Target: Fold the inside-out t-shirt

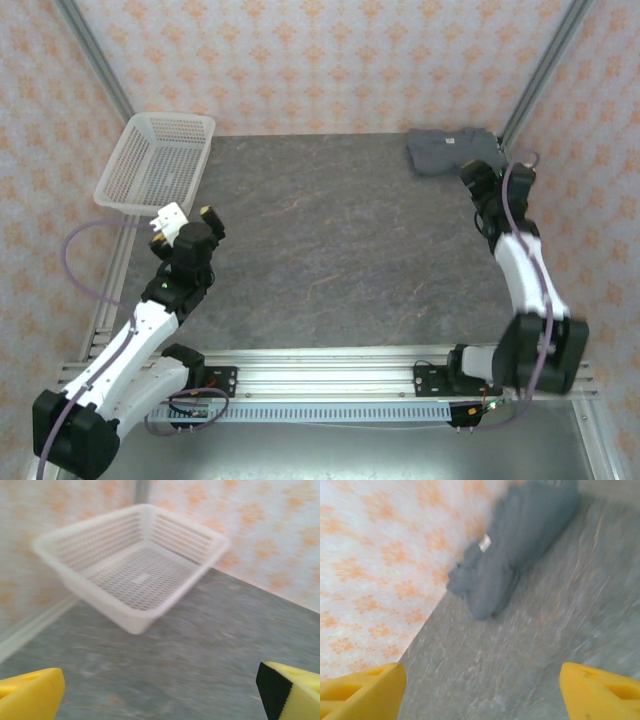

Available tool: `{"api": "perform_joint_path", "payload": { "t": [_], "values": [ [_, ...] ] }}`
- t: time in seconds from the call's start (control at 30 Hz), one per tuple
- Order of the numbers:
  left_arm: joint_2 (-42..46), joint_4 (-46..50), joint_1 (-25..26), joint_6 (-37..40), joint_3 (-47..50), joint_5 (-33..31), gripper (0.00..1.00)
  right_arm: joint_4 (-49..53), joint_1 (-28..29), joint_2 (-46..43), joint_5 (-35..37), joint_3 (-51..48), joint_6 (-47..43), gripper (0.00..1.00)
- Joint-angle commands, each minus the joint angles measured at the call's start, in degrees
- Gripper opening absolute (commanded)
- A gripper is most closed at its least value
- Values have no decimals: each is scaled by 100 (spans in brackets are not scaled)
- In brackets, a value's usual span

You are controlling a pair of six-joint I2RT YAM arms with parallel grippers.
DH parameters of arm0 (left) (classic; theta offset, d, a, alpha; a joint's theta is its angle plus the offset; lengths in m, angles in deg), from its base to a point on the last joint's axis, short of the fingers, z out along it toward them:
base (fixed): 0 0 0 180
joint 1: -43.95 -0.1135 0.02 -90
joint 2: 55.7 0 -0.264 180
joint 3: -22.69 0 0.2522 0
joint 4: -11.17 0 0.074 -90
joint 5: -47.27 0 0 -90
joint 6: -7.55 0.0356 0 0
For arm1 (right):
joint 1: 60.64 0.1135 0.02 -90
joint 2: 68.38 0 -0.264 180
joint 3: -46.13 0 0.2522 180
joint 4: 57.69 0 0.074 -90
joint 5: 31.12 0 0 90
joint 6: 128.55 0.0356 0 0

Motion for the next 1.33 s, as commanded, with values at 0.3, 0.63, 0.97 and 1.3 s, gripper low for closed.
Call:
{"api": "perform_joint_path", "payload": {
  "t": [0.3,0.63,0.97,1.3],
  "values": [
    [-532,-2803,-990,1696,1784,972,100,-3306,491,1042,1678,-2369,-2462,100],
    [-4089,-5648,-1423,2396,994,2736,100,-5149,1063,1870,1821,-2887,-3205,100],
    [-3889,-4757,-1386,2436,707,2863,100,-4659,1100,1840,1389,-2641,-3452,100],
    [-3880,-4725,-1385,2437,701,2863,100,-4758,1099,1843,1349,-2687,-3456,100]
  ]
}}
